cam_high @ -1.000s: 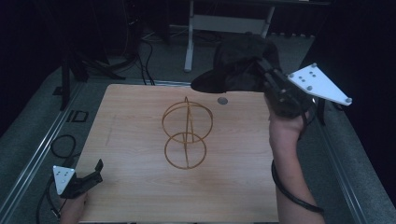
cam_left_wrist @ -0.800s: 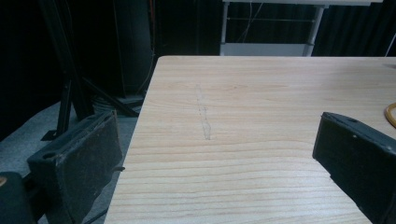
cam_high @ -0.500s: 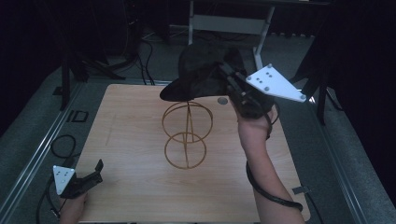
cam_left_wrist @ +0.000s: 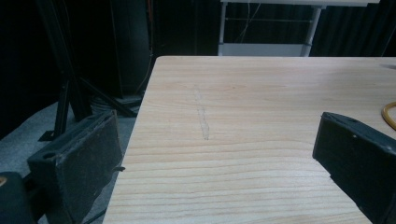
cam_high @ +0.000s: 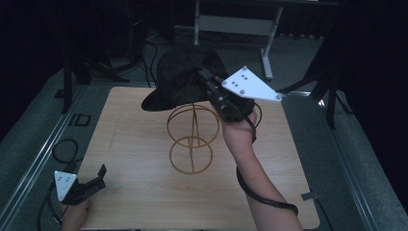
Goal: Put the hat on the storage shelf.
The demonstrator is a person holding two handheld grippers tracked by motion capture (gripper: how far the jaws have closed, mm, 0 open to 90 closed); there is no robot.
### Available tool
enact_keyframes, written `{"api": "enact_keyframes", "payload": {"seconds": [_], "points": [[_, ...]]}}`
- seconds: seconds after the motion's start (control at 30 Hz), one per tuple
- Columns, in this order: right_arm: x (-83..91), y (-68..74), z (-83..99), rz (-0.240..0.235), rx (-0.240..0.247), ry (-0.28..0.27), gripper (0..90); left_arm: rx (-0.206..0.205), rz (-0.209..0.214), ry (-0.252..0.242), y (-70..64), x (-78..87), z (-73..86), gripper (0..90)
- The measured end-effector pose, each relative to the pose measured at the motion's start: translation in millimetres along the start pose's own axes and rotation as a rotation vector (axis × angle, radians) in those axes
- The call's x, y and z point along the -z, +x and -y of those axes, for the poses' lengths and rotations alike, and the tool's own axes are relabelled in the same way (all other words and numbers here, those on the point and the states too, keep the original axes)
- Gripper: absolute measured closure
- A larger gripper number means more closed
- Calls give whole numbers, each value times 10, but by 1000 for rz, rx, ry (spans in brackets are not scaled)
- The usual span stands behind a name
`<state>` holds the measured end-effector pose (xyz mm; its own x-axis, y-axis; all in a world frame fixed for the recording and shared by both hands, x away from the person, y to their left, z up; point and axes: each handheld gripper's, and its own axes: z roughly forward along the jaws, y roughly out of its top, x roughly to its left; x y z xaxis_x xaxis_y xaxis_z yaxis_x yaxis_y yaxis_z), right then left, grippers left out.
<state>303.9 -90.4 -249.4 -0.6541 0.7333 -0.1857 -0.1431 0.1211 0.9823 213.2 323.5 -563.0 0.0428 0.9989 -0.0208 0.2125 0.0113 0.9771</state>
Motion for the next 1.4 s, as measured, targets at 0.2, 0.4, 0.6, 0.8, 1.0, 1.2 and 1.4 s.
{"api": "enact_keyframes", "payload": {"seconds": [0.2, 0.4, 0.6, 0.8, 1.0, 1.2, 1.4], "points": [[-63, 8, 127, 0, -6, 28, 900, 0, 2, 2, 1, -2, -1, 18], [-127, -7, 305, -12, -22, 49, 900, -3, 1, 3, 3, 0, -1, 18], [-96, 35, 544, -24, -38, 86, 900, -1, 2, 2, 1, -1, -1, 18], [-30, 77, 766, -30, -47, 126, 900, -1, 1, 0, 1, -1, 0, 18], [71, 97, 944, -32, -48, 161, 900, -1, 0, 1, 1, -1, 0, 18], [146, 82, 1097, -33, -59, 198, 900, 0, -1, 1, 1, -1, 0, 18], [183, 71, 1251, -47, -62, 237, 900, 0, -2, 0, 0, -1, 0, 18]]}}
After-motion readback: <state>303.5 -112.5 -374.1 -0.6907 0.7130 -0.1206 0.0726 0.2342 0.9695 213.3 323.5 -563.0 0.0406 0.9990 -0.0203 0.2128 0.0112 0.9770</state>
